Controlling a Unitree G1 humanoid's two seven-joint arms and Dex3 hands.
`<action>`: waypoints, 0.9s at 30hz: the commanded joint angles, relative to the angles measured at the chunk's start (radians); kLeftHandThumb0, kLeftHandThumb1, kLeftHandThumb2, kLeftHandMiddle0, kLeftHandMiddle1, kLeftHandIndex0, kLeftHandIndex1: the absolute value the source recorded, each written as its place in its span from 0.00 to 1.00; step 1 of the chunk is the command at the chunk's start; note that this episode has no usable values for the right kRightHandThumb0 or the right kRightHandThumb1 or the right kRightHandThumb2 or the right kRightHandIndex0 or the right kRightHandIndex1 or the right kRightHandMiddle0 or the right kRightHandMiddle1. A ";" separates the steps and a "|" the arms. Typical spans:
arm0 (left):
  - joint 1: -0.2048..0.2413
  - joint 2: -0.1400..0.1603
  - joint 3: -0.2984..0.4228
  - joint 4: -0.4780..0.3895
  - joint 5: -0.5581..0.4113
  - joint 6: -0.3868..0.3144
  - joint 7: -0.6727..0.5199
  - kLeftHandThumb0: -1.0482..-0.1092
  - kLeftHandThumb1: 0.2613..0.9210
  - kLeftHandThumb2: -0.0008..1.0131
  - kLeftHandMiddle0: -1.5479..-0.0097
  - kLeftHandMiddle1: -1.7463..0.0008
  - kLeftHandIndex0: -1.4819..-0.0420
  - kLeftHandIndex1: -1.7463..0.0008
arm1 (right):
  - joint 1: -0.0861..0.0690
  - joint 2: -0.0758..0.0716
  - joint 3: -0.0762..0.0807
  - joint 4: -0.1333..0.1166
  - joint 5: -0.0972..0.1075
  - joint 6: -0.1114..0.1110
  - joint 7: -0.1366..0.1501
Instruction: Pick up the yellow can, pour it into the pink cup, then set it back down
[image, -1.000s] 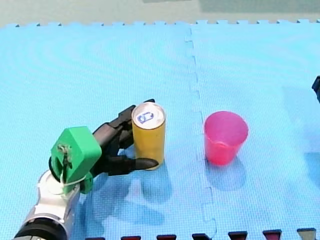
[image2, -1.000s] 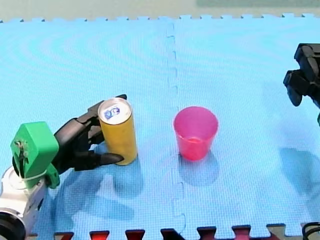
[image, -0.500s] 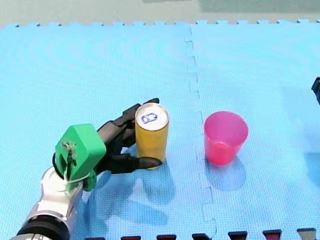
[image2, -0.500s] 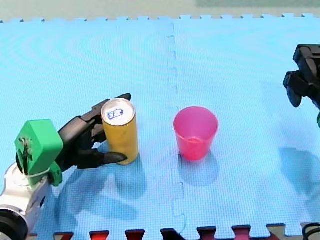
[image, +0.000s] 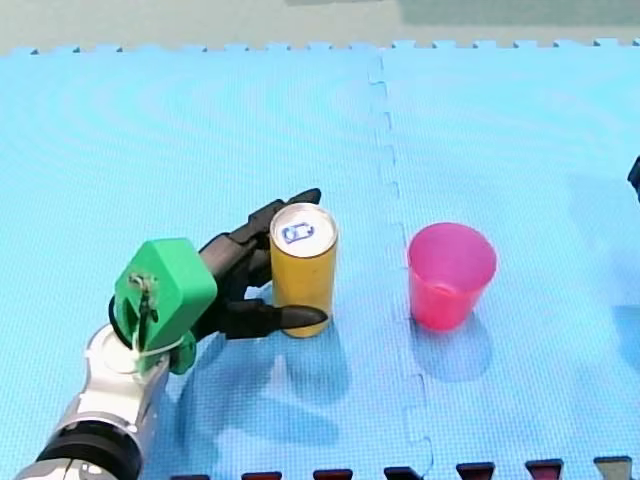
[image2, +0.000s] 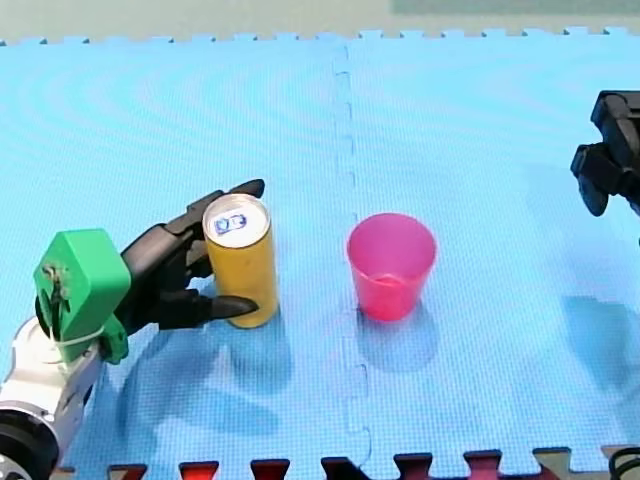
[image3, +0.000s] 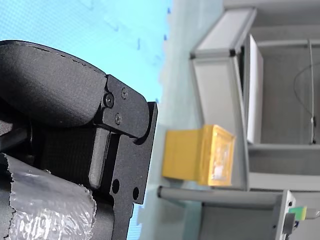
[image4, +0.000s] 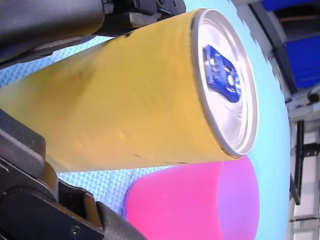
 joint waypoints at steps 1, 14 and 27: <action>-0.008 0.006 0.002 -0.003 -0.003 0.005 0.001 0.15 0.66 0.00 0.90 1.00 0.92 1.00 | 0.001 -0.006 -0.001 -0.001 0.003 -0.005 0.001; -0.018 0.014 0.001 -0.006 0.000 0.021 0.017 0.15 0.67 0.00 0.90 1.00 0.92 1.00 | 0.000 -0.006 -0.001 -0.002 0.002 -0.009 0.003; -0.025 0.000 -0.020 -0.015 0.022 0.035 0.052 0.15 0.67 0.00 0.89 1.00 0.92 1.00 | 0.004 -0.004 -0.002 -0.004 0.005 -0.015 0.006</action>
